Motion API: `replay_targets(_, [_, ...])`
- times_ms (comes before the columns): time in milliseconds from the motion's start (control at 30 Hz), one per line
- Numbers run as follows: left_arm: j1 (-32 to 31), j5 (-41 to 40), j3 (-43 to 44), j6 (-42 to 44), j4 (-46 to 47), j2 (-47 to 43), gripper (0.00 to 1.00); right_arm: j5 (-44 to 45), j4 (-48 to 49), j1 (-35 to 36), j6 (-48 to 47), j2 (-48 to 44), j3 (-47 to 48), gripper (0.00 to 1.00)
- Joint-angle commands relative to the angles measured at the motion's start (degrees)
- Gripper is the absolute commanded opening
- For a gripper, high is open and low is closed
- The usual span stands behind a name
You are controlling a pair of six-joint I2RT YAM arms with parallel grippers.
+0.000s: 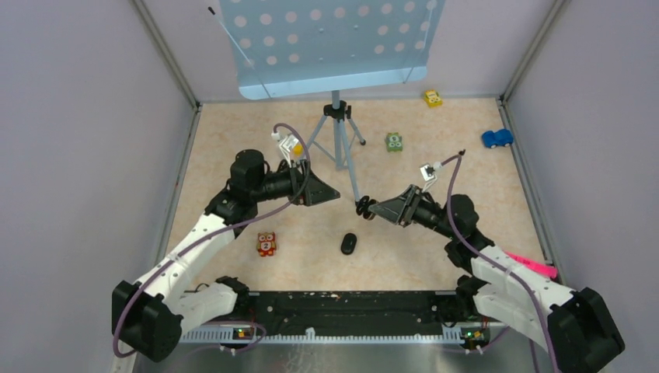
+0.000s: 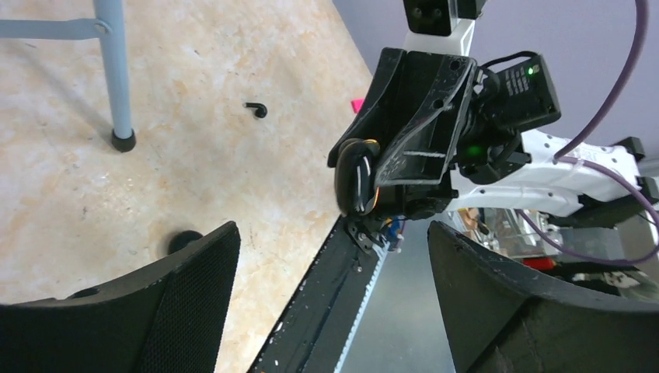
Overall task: Insert the wireless bluetooth earbuds into the charging case
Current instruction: Pass from the left arm to the right, then open the charging case.
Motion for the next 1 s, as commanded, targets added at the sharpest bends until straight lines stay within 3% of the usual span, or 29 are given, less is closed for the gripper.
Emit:
replay_targets(0, [0.38,-4.45,-0.56,4.59,-4.13,-3.82,0.95,-19.46,0.34,-6.31,-3.69,0.73,2.81,0.00])
replay_targets(67, [0.60,-1.14,1.48,7.40,-7.69,-2.66,0.99,-24.55,2.24,-6.85,-4.82,2.66,3.70,0.00])
replay_targets(167, [0.64,4.14,1.67,5.16,-8.41,-0.89,0.99,-28.90,2.98,-6.84,-7.27,5.16,5.18,0.00])
replay_targets(367, [0.62,14.68,-5.26,-3.30,4.30,-0.04,0.99,-31.98,9.02,-6.91,-7.45,9.24,5.68,0.00])
replay_targets(600, [-0.57,15.05,-18.89,-19.34,29.88,-3.79,0.99,-32.64,31.17,-6.93,4.34,18.69,3.38,0.00])
replay_targets(733, [-1.66,14.66,-18.18,-18.83,28.26,-1.55,0.97,-31.69,43.35,-6.89,10.80,23.60,1.54,0.00])
replay_targets(967, [-3.91,14.46,-17.46,-23.81,36.83,3.58,0.84,-30.36,59.68,-6.89,18.78,30.07,-0.72,0.00])
